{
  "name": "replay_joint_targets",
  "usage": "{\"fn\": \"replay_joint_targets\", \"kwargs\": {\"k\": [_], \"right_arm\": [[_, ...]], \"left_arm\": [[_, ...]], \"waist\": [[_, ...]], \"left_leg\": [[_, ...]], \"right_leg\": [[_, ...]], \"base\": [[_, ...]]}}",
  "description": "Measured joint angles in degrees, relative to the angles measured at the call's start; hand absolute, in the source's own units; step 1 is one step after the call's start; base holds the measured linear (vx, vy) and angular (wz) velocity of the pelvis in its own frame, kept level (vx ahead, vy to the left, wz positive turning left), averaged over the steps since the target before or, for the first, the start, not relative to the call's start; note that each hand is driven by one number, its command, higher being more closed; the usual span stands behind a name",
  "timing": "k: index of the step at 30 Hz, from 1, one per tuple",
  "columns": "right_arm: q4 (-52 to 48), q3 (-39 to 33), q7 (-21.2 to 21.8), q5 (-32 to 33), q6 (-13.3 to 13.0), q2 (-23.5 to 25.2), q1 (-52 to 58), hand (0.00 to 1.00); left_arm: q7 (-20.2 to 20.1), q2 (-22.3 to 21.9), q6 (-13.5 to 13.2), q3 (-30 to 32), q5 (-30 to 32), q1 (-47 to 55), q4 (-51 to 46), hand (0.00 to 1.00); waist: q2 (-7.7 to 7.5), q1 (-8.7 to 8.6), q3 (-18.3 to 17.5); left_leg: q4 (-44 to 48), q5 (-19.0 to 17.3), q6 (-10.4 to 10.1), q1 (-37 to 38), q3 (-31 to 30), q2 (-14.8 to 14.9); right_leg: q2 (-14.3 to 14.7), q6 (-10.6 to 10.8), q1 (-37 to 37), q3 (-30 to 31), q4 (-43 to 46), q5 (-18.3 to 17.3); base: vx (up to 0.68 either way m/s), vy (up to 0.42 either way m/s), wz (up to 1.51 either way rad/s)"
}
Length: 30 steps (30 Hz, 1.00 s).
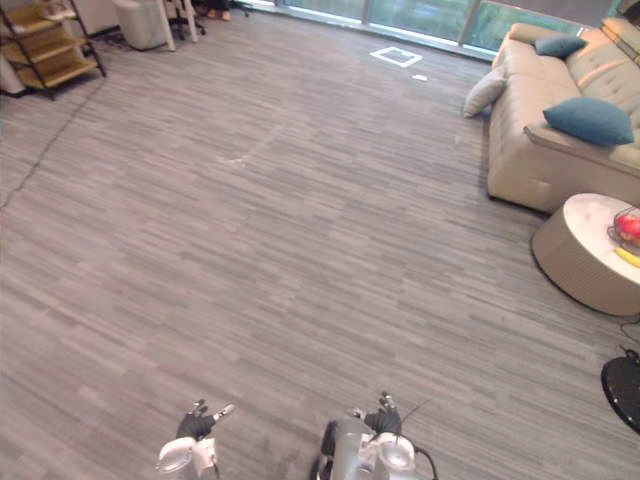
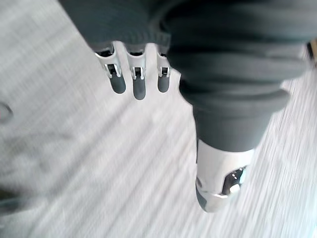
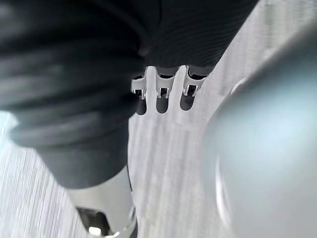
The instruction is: Pick up cushions and gather them together orderly.
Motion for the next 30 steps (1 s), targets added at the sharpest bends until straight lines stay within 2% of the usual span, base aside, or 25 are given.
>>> {"fn": "replay_joint_targets", "kwargs": {"k": [1,2,3,5,6,7,8,9,10,11,12,15,16,17,18,19,21,22,23,24,25,26,27,28,30], "right_arm": [[0.2,-0.1,0.1,-0.6,0.1,-0.4,0.0,0.00],[0.2,-0.5,0.1,-0.7,0.3,-0.9,0.0,0.00],[0.1,-0.8,0.2,-0.7,0.6,-1.7,-0.2,0.00],[-0.5,-1.2,0.4,-0.7,0.7,-2.4,-0.2,0.00],[-0.6,-0.9,0.3,-0.6,0.8,-2.7,-0.2,0.00],[-0.6,-0.8,0.2,-0.6,0.8,-3.0,-0.3,0.00],[-0.3,-0.6,0.1,-0.5,1.0,-2.7,-0.5,0.00],[0.4,0.3,0.1,-0.4,1.3,-1.7,-0.7,0.00],[0.7,0.7,0.1,-0.3,1.3,-1.3,-0.8,0.00],[1.8,1.9,0.1,-0.1,1.3,-0.7,-1.1,0.00],[2.1,1.8,0.2,-0.1,1.4,-0.4,-1.1,0.00],[2.3,1.8,0.1,-0.1,1.9,0.2,-1.0,0.00],[2.5,1.8,0.0,-0.1,1.8,0.2,-1.0,0.00],[3.7,1.9,-0.2,-0.1,1.6,-0.1,-1.3,0.00],[4.9,1.9,-0.3,-0.1,1.7,-0.2,-1.3,0.00],[6.0,1.9,-0.3,-0.1,1.8,0.8,-1.4,0.00],[5.8,1.5,-0.4,-0.4,1.7,1.3,-0.6,0.00],[5.9,1.5,-0.3,-0.7,1.7,1.7,-0.3,0.00],[5.9,1.3,-0.3,-0.8,1.5,1.2,-0.2,0.00],[5.9,1.3,-0.3,-0.8,1.4,1.1,-0.2,0.00],[5.3,1.4,-0.3,-0.9,0.9,0.8,-0.1,0.00],[4.1,1.6,-0.2,-1.1,0.8,0.6,0.1,0.00],[3.7,1.5,-0.2,-1.3,0.7,0.6,0.1,0.00],[2.1,1.1,-0.1,-1.4,0.4,0.6,0.1,0.00],[1.3,0.3,-0.1,-1.4,-0.1,-0.1,-0.4,0.00]], "left_arm": [[-0.3,-0.4,0.0,0.0,0.3,0.0,0.5,0.00],[-0.4,-1.3,0.1,0.7,0.7,-0.2,1.1,0.00],[-0.5,-2.1,0.0,1.8,1.1,0.0,1.3,0.00],[-0.9,-2.8,0.0,1.9,1.6,-0.6,1.3,0.00],[-0.9,-2.7,0.1,2.7,2.0,-0.4,1.1,0.00],[-0.9,-2.4,0.1,3.1,2.1,0.1,0.6,0.00],[-0.9,-2.5,0.1,4.8,2.1,0.3,-0.8,0.00],[-0.8,-1.9,0.0,5.0,2.1,0.7,-3.1,0.00],[-0.9,-1.6,-0.1,5.0,2.0,1.1,-3.7,0.00],[-0.9,-0.9,-0.3,4.9,2.0,2.0,-5.7,0.00],[-0.9,-0.9,-0.5,5.0,2.0,2.2,-6.3,0.00],[-0.9,-1.9,-1.5,6.1,1.5,2.8,-8.4,0.00],[-0.8,-2.1,-1.7,6.9,1.2,3.1,-9.0,0.00],[-0.6,-1.8,-1.9,6.6,0.9,3.4,-8.7,0.00],[-0.6,-1.1,-1.9,6.5,0.9,3.5,-8.1,0.00],[-0.5,0.6,-1.6,6.6,0.9,3.4,-7.6,0.00],[-0.2,0.8,-1.3,6.8,0.8,3.6,-7.5,0.00],[-0.1,1.5,-1.3,6.7,0.9,3.5,-6.9,0.00],[0.1,2.5,-1.2,6.1,1.0,3.0,-5.8,0.00],[0.2,2.7,-1.0,6.0,1.0,2.9,-5.0,0.00],[0.5,2.8,-0.7,5.7,1.1,2.8,-3.6,0.00],[0.6,2.7,-0.3,4.7,1.1,2.8,-2.9,0.00],[0.7,2.5,-0.2,4.3,1.1,2.9,-2.8,0.00],[0.6,2.2,-0.1,3.7,1.1,2.6,-2.6,0.00],[0.6,2.2,-0.1,3.1,1.1,1.5,-1.0,0.00]], "waist": [[0.31,-0.60,0.0],[1.70,-1.09,-0.5],[3.12,-0.54,-0.8],[4.34,-1.74,-0.4],[5.61,-1.70,0.2],[6.49,-1.28,0.4],[7.18,-0.56,1.0],[5.69,0.42,1.9],[5.20,0.69,2.0],[3.75,1.30,1.8],[3.65,1.55,1.7],[4.25,3.02,2.0],[4.16,3.29,1.9],[3.96,3.64,1.7],[3.69,4.10,1.4],[1.64,4.21,0.6],[0.48,4.56,0.1],[-0.77,4.93,-0.1],[-1.76,4.44,0.0],[-1.58,4.22,0.2],[-1.13,3.24,0.5],[-0.24,2.63,-0.3],[0.11,2.52,-0.4],[0.65,2.21,-0.3],[1.17,1.48,0.3]], "left_leg": [[-0.6,-0.1,-0.2,2.2,-1.0,0.1],[-0.6,0.5,-1.2,3.7,-2.1,1.3],[0.4,3.1,-5.5,4.2,-2.8,2.6],[10.4,8.5,-5.3,1.4,-6.4,3.4],[28.2,17.3,-5.9,-5.6,-8.7,6.2],[36.4,17.8,-6.6,-9.5,-8.9,8.1],[48.7,14.7,-5.3,-15.3,-8.1,10.9],[54.4,11.4,-4.4,-21.1,-7.5,11.1],[54.5,10.6,-4.1,-22.8,-6.9,11.1],[51.8,8.5,-3.6,-28.2,-5.0,10.9],[49.6,7.8,-3.4,-30.3,-4.3,10.8],[28.4,7.5,-2.8,-37.6,-2.3,8.3],[17.5,10.6,-4.1,-38.9,-3.1,6.5],[12.2,17.1,-4.2,-39.7,-4.7,5.1],[12.7,20.7,-3.5,-39.2,-5.2,4.1],[14.1,18.9,-1.8,-38.9,-4.5,2.8],[18.9,13.5,0.5,-38.3,-2.9,2.7],[19.5,10.2,0.9,-35.6,-1.8,1.4],[19.1,7.2,1.1,-31.1,-1.3,-0.5],[18.9,6.1,1.0,-29.2,-1.3,-1.0],[17.5,4.3,1.1,-23.8,-1.4,-1.9],[14.1,3.2,1.2,-18.9,-1.4,-2.0],[12.4,2.7,1.4,-17.1,-1.4,-2.0],[8.2,2.0,1.4,-12.5,-1.4,-1.9],[5.0,1.6,0.8,-7.4,-1.8,-1.5]], "right_leg": [[1.2,-3.0,0.2,1.2,-2.5,6.2],[2.2,-6.5,0.3,1.9,0.0,8.3],[1.8,-6.9,-0.3,1.6,4.7,4.6],[1.4,-6.6,1.4,0.5,9.0,-1.0],[3.3,-6.4,6.7,0.9,5.5,-4.0],[4.9,-6.5,9.3,1.1,3.6,-4.4],[7.4,-7.2,14.5,2.6,-0.1,-5.2],[8.0,-7.4,21.1,4.5,-3.8,-6.6],[7.9,-7.2,23.0,5.2,-5.0,-6.9],[7.9,-6.5,27.7,7.4,-8.9,-7.5],[7.7,-5.9,29.5,8.4,-10.1,-7.2],[5.9,-3.1,36.9,13.2,-15.0,-9.1],[4.6,-1.8,39.2,15.1,-16.5,-10.3],[3.7,-0.8,41.7,17.6,-18.0,-11.7],[3.1,-0.7,42.5,19.3,-18.3,-11.9],[0.7,-2.0,42.8,21.1,-17.5,-11.1],[-0.6,1.6,39.6,23.6,-8.7,-7.7],[-1.5,4.7,35.7,25.3,2.6,-5.8],[-2.3,11.2,30.0,26.6,19.6,-0.2],[-2.6,12.6,28.0,26.6,24.9,0.6],[-2.9,12.4,24.1,24.6,34.3,0.2],[-2.9,9.5,18.7,20.8,38.8,-1.8],[-2.8,8.5,16.4,19.4,39.3,-2.4],[-2.7,5.9,10.1,15.0,38.0,-3.9],[-2.5,4.3,5.0,9.2,30.1,-5.7]], "base": [[0.62,-0.072,0.23],[0.79,-0.106,0.11],[0.93,-0.165,0.09],[0.89,-0.224,0.06],[0.70,-0.177,-0.10],[0.67,-0.123,-0.38],[0.63,-0.052,-0.60],[0.64,-0.046,-0.60],[0.70,-0.035,-0.67],[0.56,-0.017,-0.57],[0.56,0.002,-0.88],[0.66,0.159,-0.90],[0.68,0.288,-0.90],[0.70,0.324,-1.02],[0.71,0.366,-0.87],[0.75,0.379,-0.64],[0.72,0.380,-0.41],[0.79,0.405,-0.14],[0.77,0.368,-0.02],[0.75,0.290,0.11],[0.59,0.179,0.09],[0.56,0.159,0.05],[0.54,0.127,-0.06],[0.44,0.078,-0.05],[0.59,0.049,0.16]]}}
